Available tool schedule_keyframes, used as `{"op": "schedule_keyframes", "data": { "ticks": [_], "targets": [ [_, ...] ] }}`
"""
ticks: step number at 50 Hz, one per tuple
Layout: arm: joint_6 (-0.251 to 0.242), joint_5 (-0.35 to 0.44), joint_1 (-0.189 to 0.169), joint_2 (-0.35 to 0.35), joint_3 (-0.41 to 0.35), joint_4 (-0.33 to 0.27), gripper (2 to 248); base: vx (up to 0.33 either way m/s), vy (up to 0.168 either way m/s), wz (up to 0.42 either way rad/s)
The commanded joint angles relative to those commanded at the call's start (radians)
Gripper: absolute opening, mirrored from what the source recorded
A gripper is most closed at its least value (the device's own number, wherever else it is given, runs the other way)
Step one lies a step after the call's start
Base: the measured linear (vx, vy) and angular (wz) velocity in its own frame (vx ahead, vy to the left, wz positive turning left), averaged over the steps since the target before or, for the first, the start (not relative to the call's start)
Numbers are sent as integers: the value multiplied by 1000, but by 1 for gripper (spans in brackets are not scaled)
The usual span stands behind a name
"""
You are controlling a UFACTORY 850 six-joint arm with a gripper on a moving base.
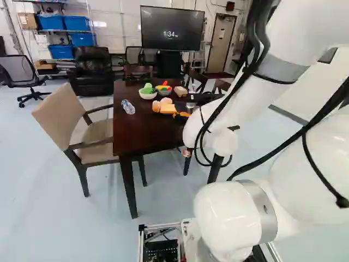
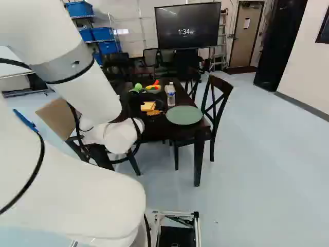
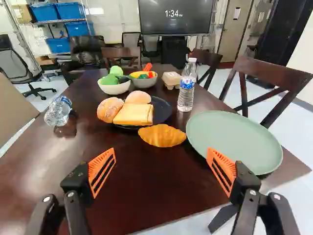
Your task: Move the croissant to the empty plate
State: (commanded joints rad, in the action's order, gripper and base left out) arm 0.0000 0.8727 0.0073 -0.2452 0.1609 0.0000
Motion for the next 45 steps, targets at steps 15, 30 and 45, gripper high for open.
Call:
{"op": "schedule_keyframes", "data": {
  "ticks": [15, 30, 45],
  "targets": [
    [0, -53, 9, 47, 79, -30, 247, 0, 0, 0],
    [0, -184, 17, 92, 158, -110, 247, 0, 0, 0],
    [0, -323, 13, 132, 234, -194, 247, 0, 0, 0]
  ]
}}
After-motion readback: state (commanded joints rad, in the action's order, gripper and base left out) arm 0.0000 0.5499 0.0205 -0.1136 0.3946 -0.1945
